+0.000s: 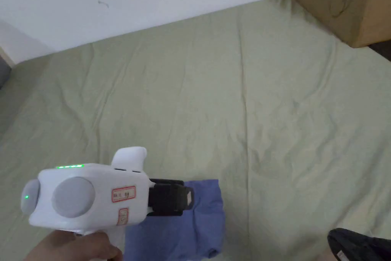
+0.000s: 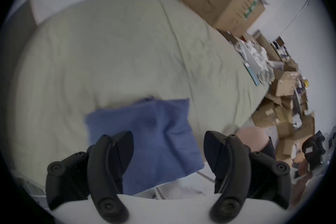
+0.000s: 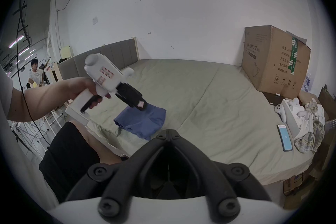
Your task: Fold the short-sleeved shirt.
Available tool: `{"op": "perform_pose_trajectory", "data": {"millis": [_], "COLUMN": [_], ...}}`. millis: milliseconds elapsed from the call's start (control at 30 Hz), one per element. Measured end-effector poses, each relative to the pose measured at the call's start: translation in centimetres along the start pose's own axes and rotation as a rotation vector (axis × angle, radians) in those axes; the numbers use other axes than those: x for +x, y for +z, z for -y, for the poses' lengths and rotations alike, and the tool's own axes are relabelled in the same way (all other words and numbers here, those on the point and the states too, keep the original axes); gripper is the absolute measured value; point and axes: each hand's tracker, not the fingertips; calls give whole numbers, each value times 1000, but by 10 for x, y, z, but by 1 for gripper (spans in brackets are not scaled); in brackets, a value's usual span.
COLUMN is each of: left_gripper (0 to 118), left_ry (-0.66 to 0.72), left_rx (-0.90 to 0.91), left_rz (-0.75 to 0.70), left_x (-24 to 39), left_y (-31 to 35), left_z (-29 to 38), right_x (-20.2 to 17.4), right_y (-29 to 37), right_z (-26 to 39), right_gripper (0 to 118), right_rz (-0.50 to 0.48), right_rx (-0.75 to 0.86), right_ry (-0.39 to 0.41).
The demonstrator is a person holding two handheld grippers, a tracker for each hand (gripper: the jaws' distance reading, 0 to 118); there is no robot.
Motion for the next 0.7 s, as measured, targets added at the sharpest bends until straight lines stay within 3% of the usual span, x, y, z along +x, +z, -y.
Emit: {"op": "perform_pose_trajectory", "data": {"millis": [67, 100, 133, 233, 333, 400, 533, 600, 700], "left_gripper": [47, 17, 6, 5, 2, 1, 1, 1, 1], "left_ry": [-6, -21, -30, -15, -93, -15, 52, 76, 129], "left_rx": [37, 13, -8, -133, -151, -141, -133, -29, 117], "left_rz": [-107, -128, -126, -1, -61, -40, 37, 134, 203], "left_x": [-6, -3, 1, 12, 38, 33, 22, 8, -29], "left_y": [-3, -15, -27, -84, -121, -139, -119, -80, -14], "left_z": [6, 10, 15, 28, 42, 45, 32, 27, 31], "right_x": [-2, -4, -6, -11, -15, -18, -31, -37, -43], "right_y": [-2, -3, -4, -7, -8, -11, -40, -70, -146], "right_z": [-2, -3, -4, -3, -4, -5, -10, -14, -19], "right_gripper": [0, 0, 0, 0, 0, 0, 0, 0, 0], "right_rz": [-17, -23, -27, -28, -25, -23, -65, -109, -191], "right_rx": [5, 5, 4, -10, -21, -30, -63, -69, -120], "right_ry": [3, 7, 12, 31, 39, 34, 39, 46, -7]}}
